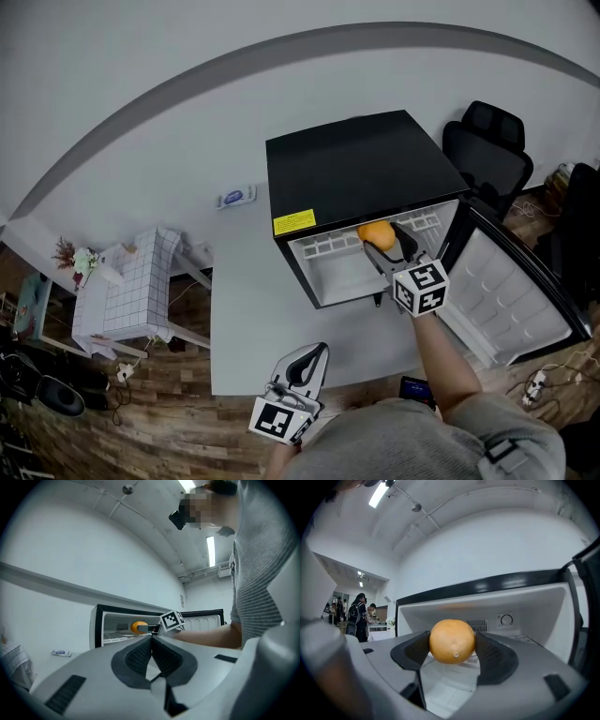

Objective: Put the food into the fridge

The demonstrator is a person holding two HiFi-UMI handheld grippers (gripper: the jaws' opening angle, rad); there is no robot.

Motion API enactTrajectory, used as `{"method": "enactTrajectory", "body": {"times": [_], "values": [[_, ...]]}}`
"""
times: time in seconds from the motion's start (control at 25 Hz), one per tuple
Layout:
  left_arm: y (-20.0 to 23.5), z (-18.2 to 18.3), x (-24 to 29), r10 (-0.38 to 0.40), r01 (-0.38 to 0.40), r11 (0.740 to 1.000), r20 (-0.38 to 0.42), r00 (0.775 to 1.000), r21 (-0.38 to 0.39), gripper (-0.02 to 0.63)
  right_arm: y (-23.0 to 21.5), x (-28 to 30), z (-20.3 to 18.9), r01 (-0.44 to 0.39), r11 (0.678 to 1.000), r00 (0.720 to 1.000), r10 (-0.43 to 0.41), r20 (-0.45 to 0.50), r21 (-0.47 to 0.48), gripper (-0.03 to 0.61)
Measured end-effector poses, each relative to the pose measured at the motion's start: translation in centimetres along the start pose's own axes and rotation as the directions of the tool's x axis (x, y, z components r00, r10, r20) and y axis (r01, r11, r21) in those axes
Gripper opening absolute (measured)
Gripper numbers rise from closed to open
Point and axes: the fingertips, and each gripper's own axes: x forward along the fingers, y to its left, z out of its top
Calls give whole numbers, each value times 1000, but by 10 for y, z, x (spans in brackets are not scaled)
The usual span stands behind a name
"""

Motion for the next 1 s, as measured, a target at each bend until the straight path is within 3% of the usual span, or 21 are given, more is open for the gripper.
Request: {"method": "enactTrajectory", "body": {"times": [0.36,0.6,1.0], "values": [[15,-8,0,18,-19,1000,-44,999,-7,11,-3,26,-2,42,999,999,-42,-31,-15,311],[18,-12,1,14,-15,1000,-53,998,-8,11,-5,40,2,93,992,994,-97,-43,-81,311],[22,-13,0,15,-15,1000,-51,999,-14,11,-17,55,-15,160,973,972,-184,-144,-163,311]]}}
